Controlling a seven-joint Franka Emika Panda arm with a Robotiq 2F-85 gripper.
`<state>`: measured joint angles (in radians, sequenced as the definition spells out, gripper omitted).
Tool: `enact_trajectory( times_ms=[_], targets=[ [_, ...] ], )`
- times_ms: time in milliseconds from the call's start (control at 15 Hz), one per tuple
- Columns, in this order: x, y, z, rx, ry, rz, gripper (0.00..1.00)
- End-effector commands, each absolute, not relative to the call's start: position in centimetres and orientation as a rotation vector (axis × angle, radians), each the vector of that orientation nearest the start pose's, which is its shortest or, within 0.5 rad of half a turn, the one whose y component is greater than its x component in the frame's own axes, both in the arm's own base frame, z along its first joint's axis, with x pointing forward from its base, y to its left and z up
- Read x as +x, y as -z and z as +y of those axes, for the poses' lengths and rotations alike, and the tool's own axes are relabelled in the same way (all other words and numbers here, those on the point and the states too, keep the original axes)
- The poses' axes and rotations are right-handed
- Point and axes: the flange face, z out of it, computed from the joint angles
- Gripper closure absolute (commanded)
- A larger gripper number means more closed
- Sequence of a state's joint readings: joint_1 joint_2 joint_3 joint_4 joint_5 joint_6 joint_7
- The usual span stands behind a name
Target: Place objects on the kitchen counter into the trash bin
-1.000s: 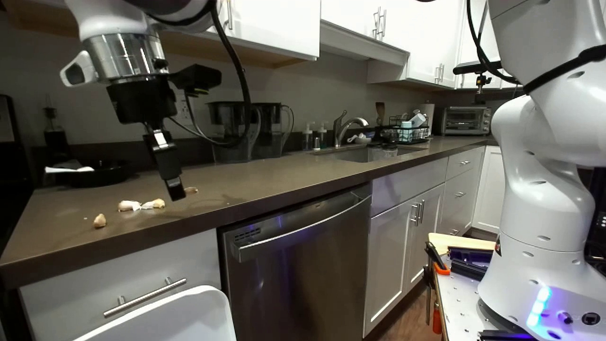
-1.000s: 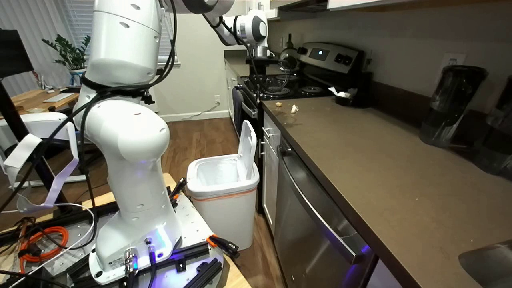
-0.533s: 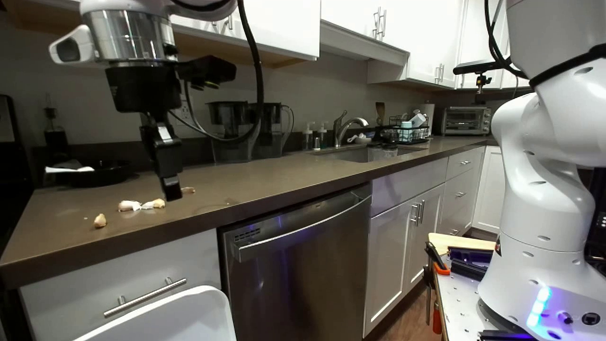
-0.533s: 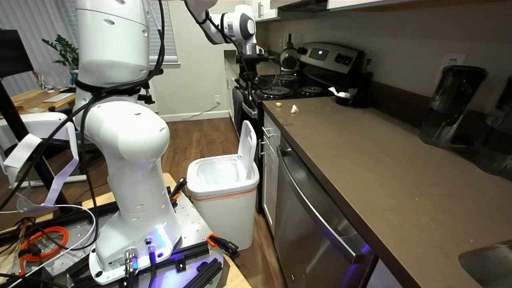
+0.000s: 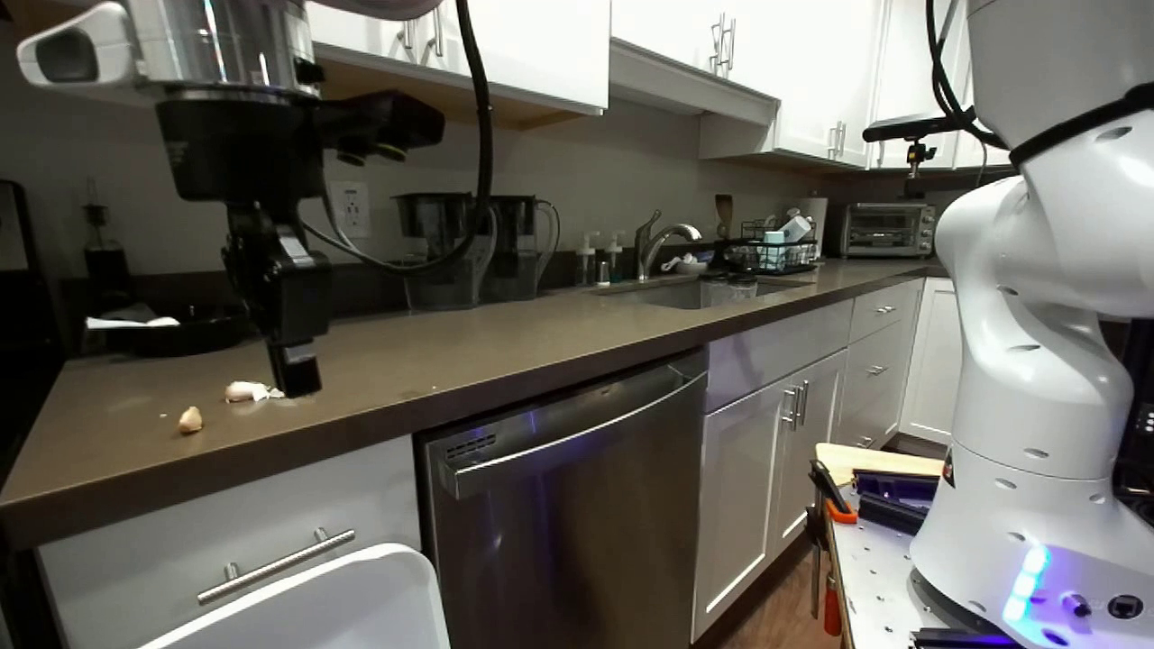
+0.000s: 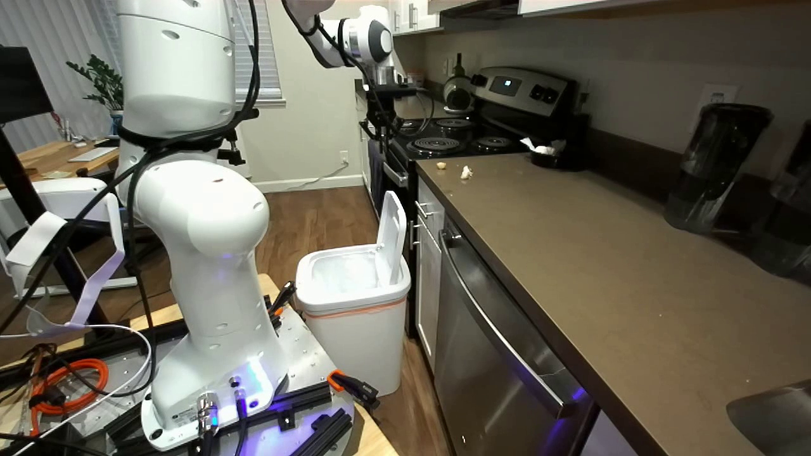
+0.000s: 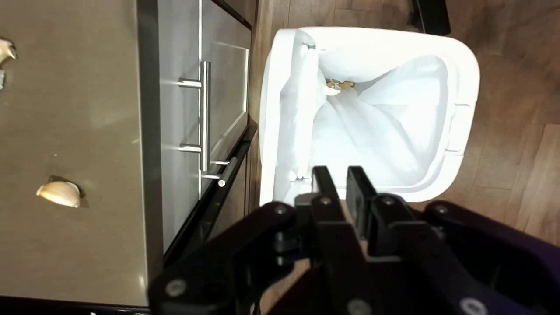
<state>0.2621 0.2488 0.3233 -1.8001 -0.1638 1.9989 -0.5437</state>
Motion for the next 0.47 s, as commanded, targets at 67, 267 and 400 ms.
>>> enact_trajectory(
  times_ms=[67, 267, 400],
  targets=[
    [52.13, -41.53, 32.28, -2.603, -0.027, -1.850, 0.47],
    [52.30, -41.55, 31.98, -2.606, -0.026, -1.847, 0.27],
    [52.43, -41.53, 31.73, -2.614, -0.039, -1.836, 0.16]
  ],
)
